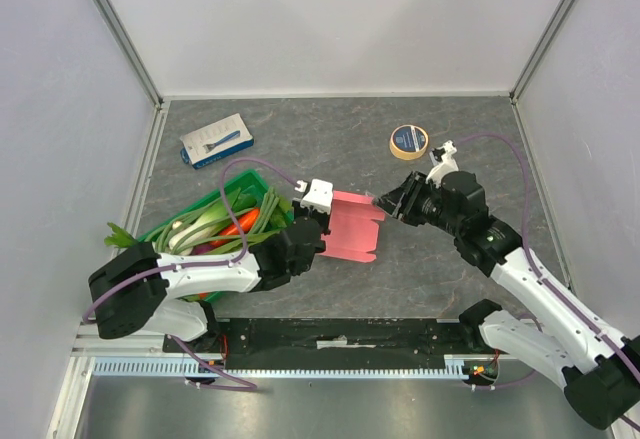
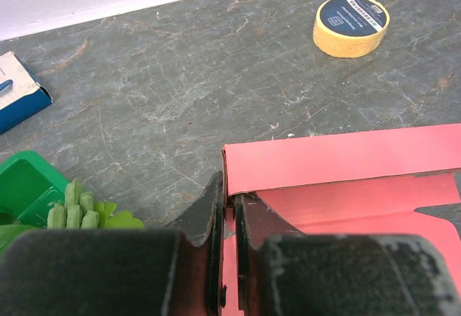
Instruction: Fold the paper box
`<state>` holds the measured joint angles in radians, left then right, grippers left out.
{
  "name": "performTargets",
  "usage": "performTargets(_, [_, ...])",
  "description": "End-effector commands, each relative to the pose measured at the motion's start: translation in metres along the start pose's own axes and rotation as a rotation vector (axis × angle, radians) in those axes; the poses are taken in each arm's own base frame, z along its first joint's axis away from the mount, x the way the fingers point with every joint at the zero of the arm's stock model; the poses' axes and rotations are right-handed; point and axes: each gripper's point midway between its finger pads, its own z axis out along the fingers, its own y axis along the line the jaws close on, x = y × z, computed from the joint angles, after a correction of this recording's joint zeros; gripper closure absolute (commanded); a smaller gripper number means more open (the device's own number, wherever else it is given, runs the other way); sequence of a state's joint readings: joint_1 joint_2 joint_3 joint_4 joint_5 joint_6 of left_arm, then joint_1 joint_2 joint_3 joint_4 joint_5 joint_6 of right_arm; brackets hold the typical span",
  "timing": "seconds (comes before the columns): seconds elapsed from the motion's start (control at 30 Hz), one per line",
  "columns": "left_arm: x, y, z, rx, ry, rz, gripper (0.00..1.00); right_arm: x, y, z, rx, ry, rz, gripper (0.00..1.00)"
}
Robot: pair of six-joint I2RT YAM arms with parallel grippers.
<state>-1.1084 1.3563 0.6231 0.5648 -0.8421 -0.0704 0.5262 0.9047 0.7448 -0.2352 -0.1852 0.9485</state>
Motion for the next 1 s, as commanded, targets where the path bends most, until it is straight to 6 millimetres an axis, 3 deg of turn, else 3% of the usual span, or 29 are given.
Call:
performTargets(0.0, [-0.026, 0.0, 0.002, -0.034, -0.055, -0.099, 0.98, -0.003, -0.001, -0.009, 0.017, -0.016, -0.055, 0.53])
performTargets(0.37, [-0.033, -0.001, -0.003, -0.011, -0.068, -0.14, 0.98, 0.003, 0.008, 0.006, -0.062, -0.002, 0.039, 0.53])
performTargets(0.63, [-0.035, -0.007, -0.005, 0.013, -0.073, -0.152, 0.98, -0.003, 0.019, 0.012, -0.117, -0.035, 0.138, 0.55])
performTargets(0.97, [-0.036, -0.006, -0.01, 0.018, -0.083, -0.177, 0.98, -0.007, 0.026, 0.021, -0.178, -0.06, 0.296, 0.67])
